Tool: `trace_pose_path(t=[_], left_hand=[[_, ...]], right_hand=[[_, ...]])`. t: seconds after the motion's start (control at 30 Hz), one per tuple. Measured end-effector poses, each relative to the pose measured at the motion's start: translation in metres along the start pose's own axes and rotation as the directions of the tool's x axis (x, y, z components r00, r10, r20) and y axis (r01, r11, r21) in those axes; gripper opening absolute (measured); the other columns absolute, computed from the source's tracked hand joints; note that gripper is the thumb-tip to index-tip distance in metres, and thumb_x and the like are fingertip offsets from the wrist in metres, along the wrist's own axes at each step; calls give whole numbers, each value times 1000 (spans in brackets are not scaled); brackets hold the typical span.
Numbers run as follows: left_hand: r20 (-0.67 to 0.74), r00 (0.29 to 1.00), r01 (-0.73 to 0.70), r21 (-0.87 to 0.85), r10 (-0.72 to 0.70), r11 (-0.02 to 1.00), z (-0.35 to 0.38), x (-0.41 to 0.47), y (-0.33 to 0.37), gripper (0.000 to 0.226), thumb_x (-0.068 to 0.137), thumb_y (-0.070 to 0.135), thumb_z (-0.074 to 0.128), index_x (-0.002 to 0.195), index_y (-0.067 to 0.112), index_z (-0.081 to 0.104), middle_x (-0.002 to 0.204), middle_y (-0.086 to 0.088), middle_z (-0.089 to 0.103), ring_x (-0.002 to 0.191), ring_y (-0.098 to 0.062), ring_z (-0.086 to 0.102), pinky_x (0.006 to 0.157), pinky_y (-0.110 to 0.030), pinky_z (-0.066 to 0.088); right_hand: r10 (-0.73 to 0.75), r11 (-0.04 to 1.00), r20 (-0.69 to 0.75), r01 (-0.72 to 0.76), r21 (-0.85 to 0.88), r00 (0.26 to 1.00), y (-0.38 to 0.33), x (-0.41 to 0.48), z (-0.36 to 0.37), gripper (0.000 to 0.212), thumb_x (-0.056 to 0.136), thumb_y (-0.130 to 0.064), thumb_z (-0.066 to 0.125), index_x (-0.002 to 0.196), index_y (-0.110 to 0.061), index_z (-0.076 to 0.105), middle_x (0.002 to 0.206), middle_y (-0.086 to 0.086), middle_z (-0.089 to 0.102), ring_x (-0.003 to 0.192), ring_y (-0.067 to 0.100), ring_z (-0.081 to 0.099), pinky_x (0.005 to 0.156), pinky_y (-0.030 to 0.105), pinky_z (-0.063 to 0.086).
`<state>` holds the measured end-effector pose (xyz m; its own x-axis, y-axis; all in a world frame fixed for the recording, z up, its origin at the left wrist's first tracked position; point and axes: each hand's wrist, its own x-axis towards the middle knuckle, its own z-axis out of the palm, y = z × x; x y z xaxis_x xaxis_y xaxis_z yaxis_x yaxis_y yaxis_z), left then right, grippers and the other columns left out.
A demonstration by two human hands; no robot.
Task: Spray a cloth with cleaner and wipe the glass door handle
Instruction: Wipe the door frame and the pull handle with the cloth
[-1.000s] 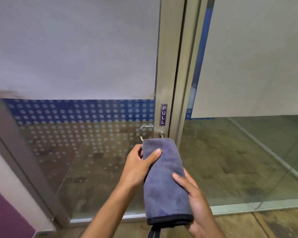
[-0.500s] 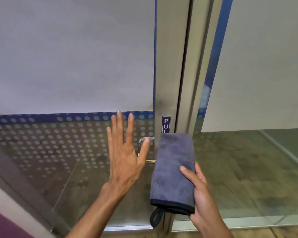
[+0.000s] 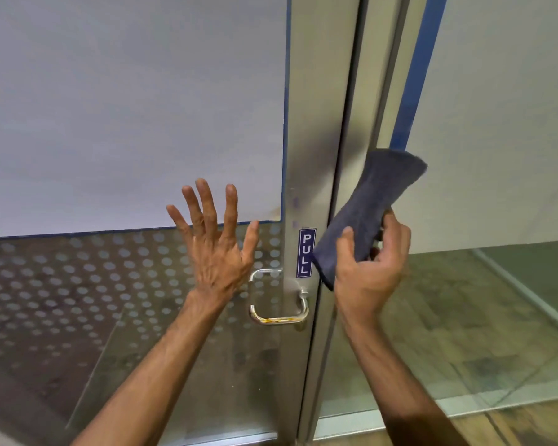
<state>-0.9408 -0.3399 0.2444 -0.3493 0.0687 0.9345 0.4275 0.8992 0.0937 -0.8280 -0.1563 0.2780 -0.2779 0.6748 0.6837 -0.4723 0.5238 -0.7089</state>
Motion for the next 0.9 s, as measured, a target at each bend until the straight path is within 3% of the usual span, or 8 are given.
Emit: trace_pose_path(t=[0.07, 0.13, 0.2, 0.3, 0.37, 0.6, 0.9], left_hand=[[2, 1000, -9, 10, 9, 1000, 10, 0, -7, 81, 108, 53, 43, 166, 31, -9, 171, 2, -33, 160, -24, -27, 127, -59, -16], [10, 1000, -11, 15, 11, 1000, 20, -1, -13, 78, 109, 51, 42, 167, 29, -7, 172, 0, -31, 160, -25, -26, 127, -59, -15], [23, 1000, 0, 16, -1, 1000, 27, -1, -18, 76, 110, 51, 38, 167, 29, -7, 172, 1, -31, 160, -24, -26, 127, -58, -16], [18, 1000, 1, 20, -2, 1000, 38, -1, -24, 75, 110, 51, 37, 166, 30, -7, 171, 1, -32, 160, -24, -26, 127, -56, -19], [12, 1000, -6, 21, 5, 1000, 44, -1, -28, 74, 110, 52, 36, 166, 30, -8, 171, 1, -32, 160, -23, -27, 127, -55, -20], [-4, 1000, -26, -6, 26, 1000, 62, -4, -36, 78, 107, 59, 34, 166, 31, -9, 171, 3, -33, 160, -22, -27, 126, -54, -22], [-33, 999, -10, -21, 9, 1000, 69, -3, -38, 79, 106, 61, 35, 166, 33, -8, 171, 3, -32, 160, -22, -27, 126, -52, -24]], right_hand=[[-248, 958, 1, 245, -150, 969, 4, 6, 24, 40, 82, -1, 73, 120, 7, 66, 110, 14, 61, 98, 17, 63, 82, 33, 57], [-368, 883, 53, 367, -292, 928, 12, 10, 46, 43, 81, 3, 73, 124, 6, 69, 113, 23, 66, 99, 31, 68, 80, 39, 61], [-454, 787, 151, 475, -393, 878, 21, 10, 64, 47, 81, 3, 70, 128, 2, 69, 118, 25, 68, 99, 32, 69, 76, 39, 63], [-541, 611, 322, 626, -485, 777, 36, 9, 83, 38, 97, -10, 57, 134, -5, 68, 128, 21, 70, 101, 32, 70, 77, 39, 63], [-555, 556, 366, 661, -504, 747, 43, 10, 90, 39, 101, -16, 54, 136, -8, 66, 130, 17, 70, 102, 30, 68, 75, 39, 63], [-562, 533, 409, 693, -486, 719, 70, -4, 87, 42, 93, -13, 65, 135, -10, 67, 135, 11, 62, 103, 27, 54, 74, 36, 61], [-460, 588, 577, 719, -371, 675, 104, -40, 52, 44, 82, -10, 73, 126, -7, 72, 123, 12, 72, 93, 27, 60, 64, 37, 60]])
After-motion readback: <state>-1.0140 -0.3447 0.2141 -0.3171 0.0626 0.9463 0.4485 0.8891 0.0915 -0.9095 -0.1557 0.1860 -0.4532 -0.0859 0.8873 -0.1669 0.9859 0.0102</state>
